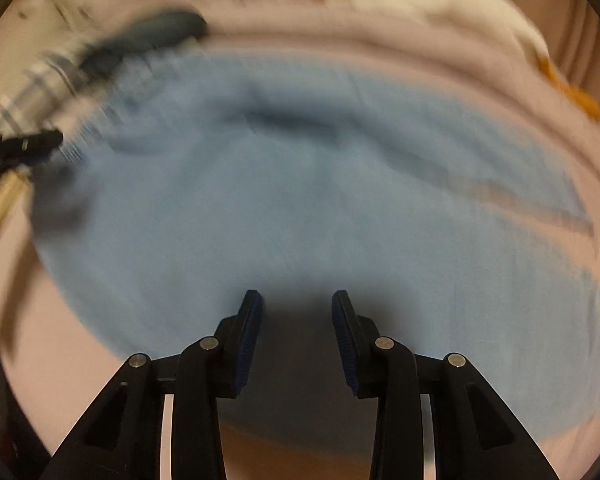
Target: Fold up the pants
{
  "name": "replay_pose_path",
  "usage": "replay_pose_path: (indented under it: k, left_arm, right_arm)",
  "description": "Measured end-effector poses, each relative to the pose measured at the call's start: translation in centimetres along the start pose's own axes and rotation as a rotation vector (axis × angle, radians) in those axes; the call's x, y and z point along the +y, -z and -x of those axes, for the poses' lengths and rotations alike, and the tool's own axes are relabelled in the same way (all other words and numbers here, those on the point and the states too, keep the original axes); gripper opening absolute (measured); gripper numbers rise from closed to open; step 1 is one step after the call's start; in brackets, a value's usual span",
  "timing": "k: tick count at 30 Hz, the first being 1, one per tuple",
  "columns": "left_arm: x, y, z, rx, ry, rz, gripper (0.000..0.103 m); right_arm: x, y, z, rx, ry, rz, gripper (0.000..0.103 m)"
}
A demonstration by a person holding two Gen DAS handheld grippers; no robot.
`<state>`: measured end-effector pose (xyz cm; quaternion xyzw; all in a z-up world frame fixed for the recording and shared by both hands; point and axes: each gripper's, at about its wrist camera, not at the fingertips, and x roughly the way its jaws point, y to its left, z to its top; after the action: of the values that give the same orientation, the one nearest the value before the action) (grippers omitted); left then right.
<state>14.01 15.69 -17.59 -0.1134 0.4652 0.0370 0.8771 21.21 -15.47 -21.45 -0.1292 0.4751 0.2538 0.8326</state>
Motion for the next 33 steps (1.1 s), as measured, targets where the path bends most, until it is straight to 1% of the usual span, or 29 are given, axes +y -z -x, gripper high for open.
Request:
replay_pose_path:
  k: [1,2,3,4,5,6,7,8,9,10,11,12,13,14,15,17,19,21,23,24,25,26,27,28,29,30,31,32,33]
  left_arm:
    - [0.8,1.2,-1.2,0.035,-0.005,-0.028,0.047]
    - [1.2,2.5,-0.7,-0.041,0.027,-0.090,0.047]
    - [1.1,3.4,0.1,-0.090,0.036,-0.154,0.048]
    - [0.9,3.9,0.5,-0.092,0.027,-0.209,0.048]
    - [0.8,4.0,0.9,-0.080,0.020,-0.242,0.048]
    - [0.8,3.6,1.2,-0.053,0.036,-0.244,0.051]
    - [0.9,2.9,1.7,-0.036,0.080,-0.225,0.059]
    - [1.2,1.6,2.2,-0.043,0.141,-0.194,0.064]
    - [1.2,0.3,2.4,-0.063,0.169,-0.175,0.078]
    - [1.1,-1.4,2.5,-0.094,0.166,-0.161,0.091]
    - [1.0,-3.3,2.4,-0.137,0.144,-0.157,0.094]
    - [0.9,-4.9,2.2,-0.171,0.116,-0.165,0.095]
    - [0.7,-6.9,1.5,-0.188,0.084,-0.180,0.095]
    - [0.5,-8.9,0.7,-0.186,0.064,-0.197,0.095]
    - [0.3,-10.4,-0.4,-0.170,0.061,-0.212,0.095]
    - [0.4,-13.6,-2.8,-0.134,0.030,-0.243,0.095]
    - [0.8,-15.8,-4.8,-0.098,-0.011,-0.256,0.095]
    - [1.6,-17.2,-6.7,-0.044,0.018,-0.261,0.095]
    - [2.5,-18.3,-8.1,0.020,0.060,-0.276,0.093]
    - [2.5,-18.3,-8.6,0.040,0.065,-0.293,0.091]
    - [3.0,-18.6,-8.9,0.058,0.050,-0.316,0.084]
    - [3.1,-18.8,-9.4,0.076,0.052,-0.328,0.078]
    - [3.2,-19.0,-9.8,0.100,0.062,-0.331,0.062]
    - [3.5,-19.0,-10.4,0.135,0.093,-0.326,0.051]
    - [3.5,-19.1,-10.7,0.150,0.114,-0.328,0.048]
    - [3.5,-19.1,-10.8,0.152,0.113,-0.345,0.047]
    - [3.4,-19.0,-10.7,0.150,0.107,-0.359,0.041]
    - [3.4,-18.8,-10.6,0.152,0.114,-0.363,0.036]
    - [3.3,-18.8,-10.5,0.147,0.119,-0.363,0.028]
  right_arm:
    - [-0.3,1.2,0.7,-0.050,-0.019,0.013,0.037]
    - [-0.5,2.4,1.2,-0.061,-0.028,0.027,0.038]
    - [-0.8,3.2,1.6,-0.050,-0.037,0.037,0.038]
    - [-1.1,3.7,2.1,-0.034,-0.046,0.043,0.038]
    - [-1.4,3.7,2.4,0.000,-0.060,0.047,0.038]
    - [-1.9,3.3,2.5,0.038,-0.080,0.041,0.038]
    - [-2.5,2.3,2.5,0.071,-0.100,0.028,0.038]
    - [-3.0,0.8,2.7,0.065,-0.107,0.022,0.040]
    - [-3.7,-0.4,2.9,0.029,-0.111,0.025,0.042]
    - [-3.9,-1.9,3.0,-0.010,-0.117,0.031,0.045]
    - [-3.9,-3.5,3.1,-0.052,-0.122,0.035,0.047]
    - [-4.1,-6.0,3.0,-0.112,-0.136,0.041,0.048]
    - [-4.1,-7.7,2.7,-0.149,-0.154,0.050,0.050]
    - [-4.2,-9.6,2.3,-0.177,-0.170,0.062,0.052]
    - [-4.0,-11.8,1.5,-0.196,-0.178,0.081,0.052]
    - [-3.4,-15.9,-0.4,-0.211,-0.165,0.150,0.053]
    - [-3.2,-18.6,-2.2,-0.204,-0.161,0.205,0.054]
    - [-3.0,-21.6,-4.7,-0.166,-0.168,0.234,0.055]
    - [-3.1,-23.2,-6.4,-0.129,-0.181,0.265,0.056]
    - [-2.8,-24.0,-7.6,-0.108,-0.183,0.307,0.056]
    - [-2.6,-24.4,-8.6,-0.087,-0.165,0.349,0.056]
    - [-2.6,-25.0,-9.6,-0.057,-0.149,0.380,0.056]
    - [-2.9,-25.1,-10.6,0.001,-0.166,0.397,0.056]
    - [-3.0,-25.3,-11.6,0.051,-0.187,0.402,0.056]
    - [-3.2,-25.4,-12.4,0.089,-0.192,0.412,0.056]
    - [-3.4,-25.3,-13.0,0.121,-0.204,0.420,0.056]
    - [-3.5,-25.2,-13.1,0.131,-0.219,0.418,0.056]
    - [-3.4,-25.2,-13.0,0.137,-0.213,0.422,0.046]
    - [-3.1,-25.0,-12.7,0.139,-0.198,0.442,0.035]
